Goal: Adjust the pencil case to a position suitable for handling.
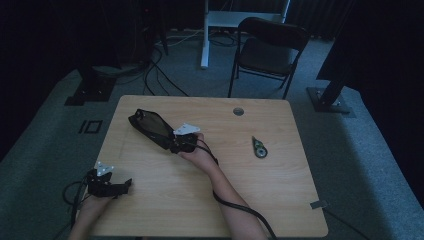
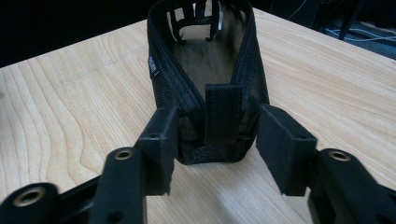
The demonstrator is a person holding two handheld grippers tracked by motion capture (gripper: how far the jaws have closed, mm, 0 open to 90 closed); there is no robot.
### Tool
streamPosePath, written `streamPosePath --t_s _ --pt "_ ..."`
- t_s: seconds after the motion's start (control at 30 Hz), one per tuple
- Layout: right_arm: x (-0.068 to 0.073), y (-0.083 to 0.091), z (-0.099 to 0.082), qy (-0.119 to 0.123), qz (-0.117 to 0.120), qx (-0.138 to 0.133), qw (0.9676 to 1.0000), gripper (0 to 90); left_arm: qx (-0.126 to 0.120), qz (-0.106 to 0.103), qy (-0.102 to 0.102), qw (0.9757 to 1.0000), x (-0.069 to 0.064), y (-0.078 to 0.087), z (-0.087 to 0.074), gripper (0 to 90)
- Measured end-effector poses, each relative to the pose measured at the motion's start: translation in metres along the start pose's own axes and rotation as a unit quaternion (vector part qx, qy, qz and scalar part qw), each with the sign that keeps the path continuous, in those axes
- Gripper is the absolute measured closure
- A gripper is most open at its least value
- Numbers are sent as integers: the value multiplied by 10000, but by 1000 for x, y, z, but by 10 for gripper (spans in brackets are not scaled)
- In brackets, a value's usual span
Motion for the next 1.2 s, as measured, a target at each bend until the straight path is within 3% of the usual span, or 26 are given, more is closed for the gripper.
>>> streamPosePath --t_s 0.37,0.47,0.87,1.2 --pt "-2 -10 -2 33 19 146 9999 624 -4 0 5 10000 0 0 0 7" --pt "-2 -13 -1 -11 4 126 9999 723 -3 -1 5 10000 0 0 0 7" --pt "-4 -6 -5 -8 46 165 9999 732 0 0 0 10000 0 0 0 7" --pt "-15 9 -11 -15 -50 185 9998 734 1 0 -1 10000 0 0 0 7"
Point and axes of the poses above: each handheld gripper's, and its own axes: y roughly backward along the jaws, z roughly out of its top, x roughly to its left, the point moved 10 cm from there along -y, roughly forward along the jaws, and after that the axes turned 4 degrees about -x, right-handed, at the moved point
